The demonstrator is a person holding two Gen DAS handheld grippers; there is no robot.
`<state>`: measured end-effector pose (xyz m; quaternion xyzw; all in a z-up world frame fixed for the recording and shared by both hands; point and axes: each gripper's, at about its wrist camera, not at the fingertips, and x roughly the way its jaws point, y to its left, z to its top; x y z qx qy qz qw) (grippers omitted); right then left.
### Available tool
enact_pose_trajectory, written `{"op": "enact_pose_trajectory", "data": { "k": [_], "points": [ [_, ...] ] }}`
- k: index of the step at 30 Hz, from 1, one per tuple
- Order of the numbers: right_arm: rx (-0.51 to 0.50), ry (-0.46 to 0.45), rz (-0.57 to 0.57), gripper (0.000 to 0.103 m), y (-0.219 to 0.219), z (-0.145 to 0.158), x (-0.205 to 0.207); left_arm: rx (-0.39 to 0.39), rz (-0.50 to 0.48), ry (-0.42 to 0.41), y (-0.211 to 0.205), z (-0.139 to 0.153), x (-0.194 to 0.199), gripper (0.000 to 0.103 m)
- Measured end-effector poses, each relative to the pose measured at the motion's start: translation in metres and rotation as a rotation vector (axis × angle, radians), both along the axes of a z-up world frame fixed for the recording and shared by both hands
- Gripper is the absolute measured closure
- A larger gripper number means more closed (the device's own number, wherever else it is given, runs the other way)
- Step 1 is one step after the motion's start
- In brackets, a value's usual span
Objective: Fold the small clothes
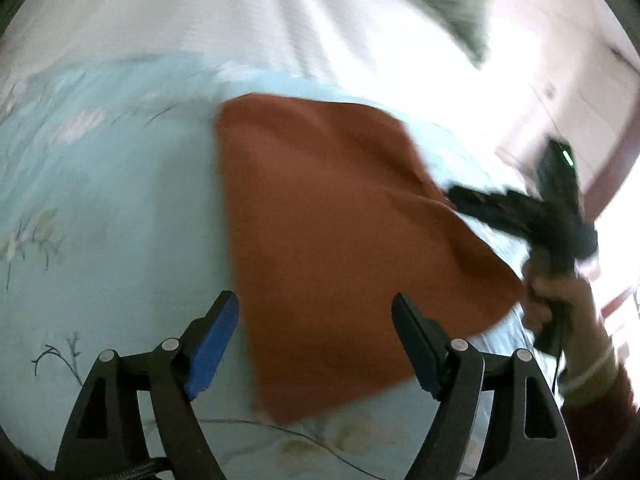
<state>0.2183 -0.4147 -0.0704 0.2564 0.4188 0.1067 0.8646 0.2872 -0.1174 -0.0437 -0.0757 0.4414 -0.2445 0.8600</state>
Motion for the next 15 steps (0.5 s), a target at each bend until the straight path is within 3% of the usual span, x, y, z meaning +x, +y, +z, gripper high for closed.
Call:
{"op": "enact_pose_trajectory", "data": {
  "k": [3,8,11,12,15],
  "points": [
    [0.029,0.015,0.012,0.045,0.001,-0.005,0.003,-0.064,0.034,0.08,0.018,-0.013,0.029,0.024],
    [0.045,0.076,0.03,0.045,0.005,-0.017,0.013,-0.102,0.021,0.184,0.009,-0.042,0.048,0.024],
    [0.106,0.096,0.032,0.045,0.004,-0.028,0.017,-0.114,0.011,0.187,0.001,-0.047,0.057,0.022],
    [0.132,0.1,0.028,0.046,0.004,-0.03,0.019,-0.115,0.0,0.185,-0.003,-0.048,0.061,0.022],
    [0.19,0.138,0.032,0.067,0.01,-0.034,0.022,-0.128,-0.045,0.188,-0.017,-0.055,0.072,0.03]
  ]
}}
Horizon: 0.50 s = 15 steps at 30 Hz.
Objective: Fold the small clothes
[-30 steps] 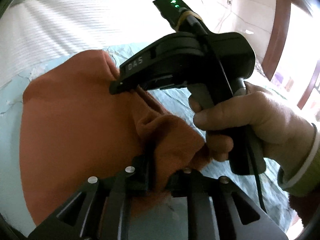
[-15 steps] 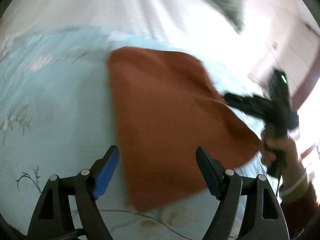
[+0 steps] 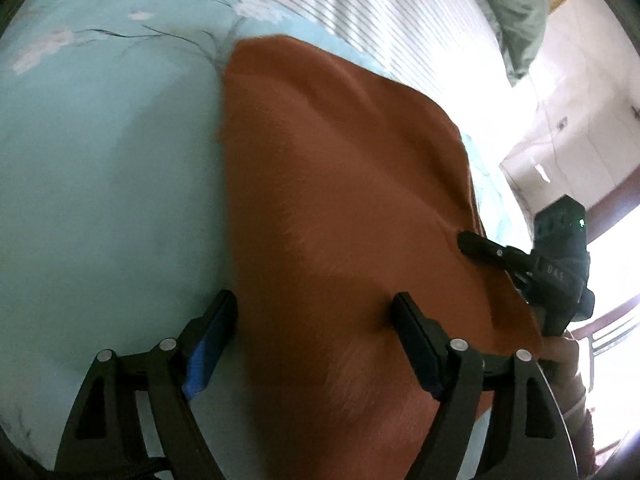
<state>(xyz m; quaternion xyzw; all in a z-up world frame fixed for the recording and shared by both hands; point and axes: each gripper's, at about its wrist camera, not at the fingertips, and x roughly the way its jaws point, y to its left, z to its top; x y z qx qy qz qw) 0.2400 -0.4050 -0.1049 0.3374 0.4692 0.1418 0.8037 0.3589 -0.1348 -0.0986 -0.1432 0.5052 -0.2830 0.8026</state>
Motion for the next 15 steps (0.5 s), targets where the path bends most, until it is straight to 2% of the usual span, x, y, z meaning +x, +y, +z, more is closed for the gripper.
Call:
{"op": "enact_pose_trajectory", "data": {
  "k": [2,3,4,5,8,11,15],
  "points": [
    [-0.008,-0.002,-0.005,0.073,0.007,0.006,-0.003,-0.004,-0.025,0.0,-0.007,0.0,-0.002,0.058],
    [-0.004,-0.011,-0.01,0.075,0.01,0.011,-0.006,-0.007,-0.024,-0.005,-0.007,0.001,-0.002,0.063],
    [0.015,-0.028,-0.01,0.077,0.014,0.016,-0.01,-0.013,-0.021,-0.019,-0.005,0.006,-0.005,0.076],
    [0.046,-0.049,0.003,0.077,0.021,0.023,-0.015,-0.028,-0.021,-0.023,-0.001,0.009,-0.008,0.08],
    [0.074,-0.094,0.068,0.078,0.057,0.038,-0.026,-0.055,-0.018,-0.063,0.021,0.031,-0.031,0.082],
    [0.121,-0.133,0.141,0.078,0.106,0.047,-0.037,-0.025,-0.016,-0.131,0.053,0.056,-0.064,0.082],
    [0.196,-0.185,0.224,0.078,0.166,0.052,-0.046,0.022,0.027,-0.174,0.115,0.084,-0.107,0.082]
  ]
}}
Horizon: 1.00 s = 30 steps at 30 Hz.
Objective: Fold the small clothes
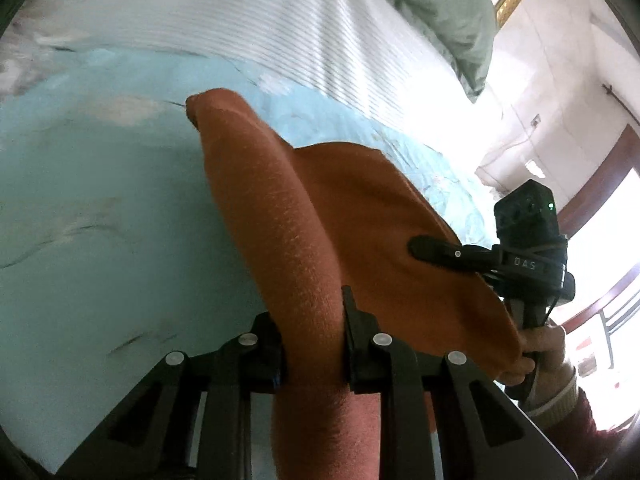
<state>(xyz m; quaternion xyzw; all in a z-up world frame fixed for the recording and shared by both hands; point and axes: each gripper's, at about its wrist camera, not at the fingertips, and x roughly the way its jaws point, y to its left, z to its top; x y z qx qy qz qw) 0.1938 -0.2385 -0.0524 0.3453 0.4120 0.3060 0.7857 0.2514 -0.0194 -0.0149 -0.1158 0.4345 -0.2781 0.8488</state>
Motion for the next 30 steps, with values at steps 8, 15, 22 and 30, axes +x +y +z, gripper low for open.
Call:
{"op": "enact_pose_trajectory", "data": {
  "k": [8,15,22,30],
  "points": [
    [-0.007,0.05,0.096,0.078,0.075,-0.028,-0.001,0.058,0.117,-0.012,0.097,0.01,-0.063,0.082],
    [-0.056,0.123,0.051,0.072,0.073,-0.06,-0.009,0.1,0.188,0.113,0.117,-0.052,-0.075,0.071],
    [-0.072,0.122,0.052,0.071,0.075,-0.059,-0.009,0.056,0.22,0.15,0.127,-0.056,-0.068,0.048],
    [-0.095,0.11,0.062,0.071,0.079,-0.061,-0.01,-0.069,0.331,0.177,0.157,-0.057,0.023,0.061]
  ]
}}
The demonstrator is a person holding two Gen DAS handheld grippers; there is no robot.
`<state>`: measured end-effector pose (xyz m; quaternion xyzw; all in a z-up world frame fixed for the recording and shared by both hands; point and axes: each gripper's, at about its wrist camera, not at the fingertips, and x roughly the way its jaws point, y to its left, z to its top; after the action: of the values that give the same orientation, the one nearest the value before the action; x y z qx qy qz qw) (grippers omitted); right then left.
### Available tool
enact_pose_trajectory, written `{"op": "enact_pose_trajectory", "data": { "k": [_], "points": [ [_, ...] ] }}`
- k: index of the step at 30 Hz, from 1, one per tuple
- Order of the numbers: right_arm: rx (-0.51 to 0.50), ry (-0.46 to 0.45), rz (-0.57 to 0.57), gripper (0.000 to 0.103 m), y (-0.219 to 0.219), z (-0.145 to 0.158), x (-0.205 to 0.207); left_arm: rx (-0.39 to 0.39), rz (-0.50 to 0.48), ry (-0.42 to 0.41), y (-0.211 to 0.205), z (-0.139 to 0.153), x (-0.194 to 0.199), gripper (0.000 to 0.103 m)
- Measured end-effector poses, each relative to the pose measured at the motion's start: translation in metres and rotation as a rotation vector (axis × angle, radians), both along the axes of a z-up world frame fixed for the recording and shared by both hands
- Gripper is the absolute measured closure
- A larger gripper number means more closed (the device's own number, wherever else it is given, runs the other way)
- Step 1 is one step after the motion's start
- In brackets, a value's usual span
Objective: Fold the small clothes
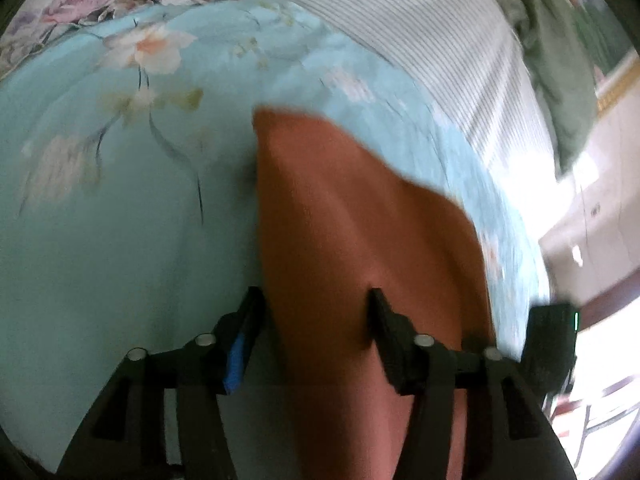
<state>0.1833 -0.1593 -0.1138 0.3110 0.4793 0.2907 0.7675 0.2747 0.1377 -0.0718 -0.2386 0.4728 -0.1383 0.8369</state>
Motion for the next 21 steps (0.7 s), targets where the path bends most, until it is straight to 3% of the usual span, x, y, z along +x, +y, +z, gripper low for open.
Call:
{"op": "enact_pose_trajectory", "data": {
  "k": [1,4,8,10,14,18,21],
  "points": [
    [0.0,-0.001,0.001,0.071,-0.001,-0.001,0.0,-0.002,0.007,-0.002,0.002,0.001,0.015,0.074],
    [0.008,0.001,-0.001,0.071,-0.002,-0.003,0.0,0.013,0.039,-0.015,0.006,0.001,0.055,0.089],
    [-0.025,-0.007,-0.007,0.068,-0.004,0.004,-0.001,0.014,0.106,-0.04,0.022,0.01,0.088,0.089],
    [-0.091,-0.057,-0.057,0.066,-0.008,0.02,-0.006,0.03,0.137,-0.059,0.029,0.021,0.091,0.089],
    [-0.137,-0.161,-0.102,0.066,-0.012,0.052,-0.014,0.073,0.15,-0.112,0.033,0.039,0.065,0.088],
    [-0.175,-0.161,-0.06,0.066,-0.001,0.061,-0.002,0.082,0.104,-0.135,0.023,0.045,0.02,0.087],
    [-0.204,-0.168,-0.09,0.066,-0.004,0.067,0.002,0.081,0.049,-0.15,0.009,0.048,-0.017,0.087]
  ]
}}
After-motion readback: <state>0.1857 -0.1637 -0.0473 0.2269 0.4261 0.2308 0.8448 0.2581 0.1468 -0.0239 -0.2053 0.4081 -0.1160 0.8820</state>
